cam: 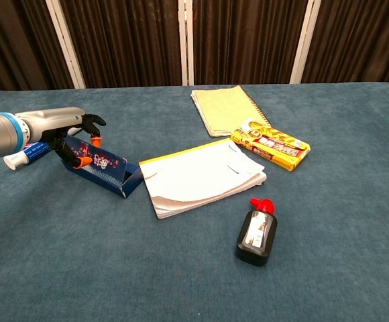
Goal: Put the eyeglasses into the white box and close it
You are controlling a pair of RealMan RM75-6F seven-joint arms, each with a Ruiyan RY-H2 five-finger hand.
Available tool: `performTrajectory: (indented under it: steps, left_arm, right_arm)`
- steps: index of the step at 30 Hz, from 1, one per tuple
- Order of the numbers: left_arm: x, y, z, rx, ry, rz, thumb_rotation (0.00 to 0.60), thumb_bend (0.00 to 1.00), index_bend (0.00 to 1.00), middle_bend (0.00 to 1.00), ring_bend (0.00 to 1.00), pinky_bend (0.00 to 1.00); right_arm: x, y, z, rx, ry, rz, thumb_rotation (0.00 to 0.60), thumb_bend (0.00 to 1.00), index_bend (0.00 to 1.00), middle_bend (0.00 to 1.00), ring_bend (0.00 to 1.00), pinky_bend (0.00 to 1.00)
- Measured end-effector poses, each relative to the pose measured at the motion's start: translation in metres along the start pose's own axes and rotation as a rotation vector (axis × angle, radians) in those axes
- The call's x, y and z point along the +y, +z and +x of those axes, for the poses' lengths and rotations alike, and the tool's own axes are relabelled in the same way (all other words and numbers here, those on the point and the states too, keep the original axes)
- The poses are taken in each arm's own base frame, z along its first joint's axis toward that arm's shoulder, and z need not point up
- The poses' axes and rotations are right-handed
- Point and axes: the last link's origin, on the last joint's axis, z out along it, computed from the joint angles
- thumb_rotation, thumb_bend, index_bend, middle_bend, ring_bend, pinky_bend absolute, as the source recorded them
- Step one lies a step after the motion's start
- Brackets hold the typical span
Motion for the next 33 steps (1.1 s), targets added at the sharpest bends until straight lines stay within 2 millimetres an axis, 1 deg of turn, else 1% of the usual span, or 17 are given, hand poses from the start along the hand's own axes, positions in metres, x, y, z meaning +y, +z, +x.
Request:
performTrajectory:
  steps: [3, 4, 6, 7, 8, 9, 10, 11, 12, 13, 17, 20, 22, 26, 29, 33]
  left_arm:
    - [0.000, 0.003, 0.001, 0.006, 0.001, 0.005, 0.600, 0.52, 0.62, 0.00, 0.00, 0.00]
    - [0.000, 0.004, 0.001, 0.007, 0.002, 0.007, 0.600, 0.52, 0.60, 0.00, 0.00, 0.00]
    - [0.001, 0.006, 0.001, 0.006, 0.004, 0.009, 0.600, 0.51, 0.53, 0.00, 0.00, 0.00]
    - [0.001, 0.006, 0.000, 0.004, 0.006, 0.010, 0.600, 0.50, 0.45, 0.00, 0.00, 0.00]
    - [0.001, 0.007, 0.000, 0.003, 0.007, 0.010, 0.600, 0.48, 0.35, 0.00, 0.00, 0.00]
    - [0.001, 0.007, -0.001, 0.004, 0.006, 0.010, 0.600, 0.47, 0.26, 0.00, 0.00, 0.00]
    - [0.001, 0.008, -0.001, 0.005, 0.004, 0.009, 0.600, 0.46, 0.14, 0.00, 0.00, 0.00]
    - [0.002, 0.008, -0.001, 0.008, 0.002, 0.006, 0.600, 0.44, 0.05, 0.00, 0.00, 0.00]
    - [0.002, 0.008, -0.001, 0.011, 0.000, 0.003, 0.600, 0.42, 0.02, 0.00, 0.00, 0.00]
    - [0.003, 0.008, 0.000, 0.016, -0.002, -0.001, 0.600, 0.40, 0.00, 0.00, 0.00, 0.00]
    - [0.005, 0.007, 0.005, 0.057, -0.011, -0.025, 0.600, 0.33, 0.00, 0.00, 0.00, 0.00]
    - [0.005, 0.004, 0.010, 0.087, -0.024, -0.046, 0.600, 0.30, 0.00, 0.00, 0.00, 0.00]
    - [0.004, 0.002, 0.013, 0.097, -0.025, -0.053, 0.600, 0.29, 0.00, 0.00, 0.00, 0.00]
    - [-0.003, -0.004, 0.017, 0.097, 0.000, -0.062, 0.600, 0.23, 0.00, 0.00, 0.00, 0.00]
    - [-0.009, -0.005, 0.014, 0.067, 0.035, -0.064, 0.600, 0.19, 0.00, 0.00, 0.00, 0.00]
    - [-0.014, -0.002, 0.005, 0.024, 0.081, -0.063, 0.600, 0.19, 0.00, 0.00, 0.00, 0.00]
  right_arm:
    - [0.000, 0.000, 0.000, 0.000, 0.000, -0.001, 0.600, 0.00, 0.00, 0.00, 0.00, 0.00]
    - [0.000, 0.000, 0.000, 0.000, 0.000, -0.002, 0.600, 0.00, 0.00, 0.00, 0.00, 0.00]
    - [0.000, 0.000, 0.000, -0.001, 0.000, -0.002, 0.600, 0.00, 0.00, 0.00, 0.00, 0.00]
    - [0.000, 0.000, 0.000, -0.001, 0.000, -0.002, 0.600, 0.00, 0.00, 0.00, 0.00, 0.00]
    - [0.001, 0.000, 0.000, -0.001, -0.001, -0.002, 0.600, 0.00, 0.00, 0.00, 0.00, 0.00]
    - [0.001, 0.000, 0.000, 0.000, -0.001, -0.003, 0.600, 0.00, 0.00, 0.00, 0.00, 0.00]
    - [0.001, 0.000, 0.000, 0.000, -0.001, -0.003, 0.600, 0.00, 0.00, 0.00, 0.00, 0.00]
    - [0.001, 0.001, 0.000, 0.000, -0.001, -0.004, 0.600, 0.00, 0.00, 0.00, 0.00, 0.00]
    - [0.001, 0.001, 0.000, 0.000, 0.000, -0.005, 0.600, 0.00, 0.00, 0.00, 0.00, 0.00]
    - [0.001, 0.001, 0.000, 0.000, 0.000, -0.005, 0.600, 0.00, 0.00, 0.00, 0.00, 0.00]
    - [0.001, 0.000, 0.000, 0.000, -0.001, -0.004, 0.600, 0.00, 0.00, 0.00, 0.00, 0.00]
    - [0.001, 0.000, 0.000, 0.001, -0.001, -0.004, 0.600, 0.00, 0.00, 0.00, 0.00, 0.00]
    - [0.001, 0.000, 0.001, 0.003, -0.001, -0.004, 0.600, 0.00, 0.00, 0.00, 0.00, 0.00]
    - [0.001, 0.000, 0.001, 0.005, 0.001, -0.006, 0.600, 0.00, 0.00, 0.00, 0.00, 0.00]
    - [0.001, 0.000, 0.001, 0.002, 0.000, -0.005, 0.600, 0.00, 0.00, 0.00, 0.00, 0.00]
    - [0.001, 0.000, 0.000, -0.001, -0.003, -0.006, 0.600, 0.00, 0.00, 0.00, 0.00, 0.00]
